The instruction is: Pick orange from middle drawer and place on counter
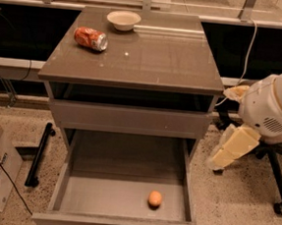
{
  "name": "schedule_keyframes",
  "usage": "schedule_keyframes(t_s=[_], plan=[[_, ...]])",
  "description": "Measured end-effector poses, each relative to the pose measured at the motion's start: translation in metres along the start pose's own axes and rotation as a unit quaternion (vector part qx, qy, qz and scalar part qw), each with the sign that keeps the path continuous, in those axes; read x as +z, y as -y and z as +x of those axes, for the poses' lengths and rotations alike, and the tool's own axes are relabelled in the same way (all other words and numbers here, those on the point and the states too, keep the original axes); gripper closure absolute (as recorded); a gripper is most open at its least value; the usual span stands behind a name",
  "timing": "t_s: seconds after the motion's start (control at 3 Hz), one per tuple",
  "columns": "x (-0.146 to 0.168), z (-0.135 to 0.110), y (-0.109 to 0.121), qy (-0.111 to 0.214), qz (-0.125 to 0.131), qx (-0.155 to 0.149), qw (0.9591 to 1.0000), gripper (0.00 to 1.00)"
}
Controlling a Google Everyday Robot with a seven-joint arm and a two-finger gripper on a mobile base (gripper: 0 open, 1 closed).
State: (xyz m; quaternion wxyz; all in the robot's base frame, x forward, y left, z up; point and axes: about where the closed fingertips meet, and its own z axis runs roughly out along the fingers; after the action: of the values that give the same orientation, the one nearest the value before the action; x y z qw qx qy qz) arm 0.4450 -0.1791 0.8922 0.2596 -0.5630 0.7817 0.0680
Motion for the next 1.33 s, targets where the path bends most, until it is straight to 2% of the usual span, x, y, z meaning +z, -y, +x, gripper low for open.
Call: schedule_keyframes(t_s=[0.33,0.67,1.0,1.33], plan=[[0.027,0.001,0.003,0.052,-0.025,0.007,0.9983,0.0],[0.034,0.001,0.003,0.064,-0.034,0.008,0.9973,0.0],[0.055,-0.001,-0.004,0.064,-0.042,0.029,0.9966,0.0],[0.087,0.001,-0.016,0.085,-0.051,0.057,0.9934,0.0]])
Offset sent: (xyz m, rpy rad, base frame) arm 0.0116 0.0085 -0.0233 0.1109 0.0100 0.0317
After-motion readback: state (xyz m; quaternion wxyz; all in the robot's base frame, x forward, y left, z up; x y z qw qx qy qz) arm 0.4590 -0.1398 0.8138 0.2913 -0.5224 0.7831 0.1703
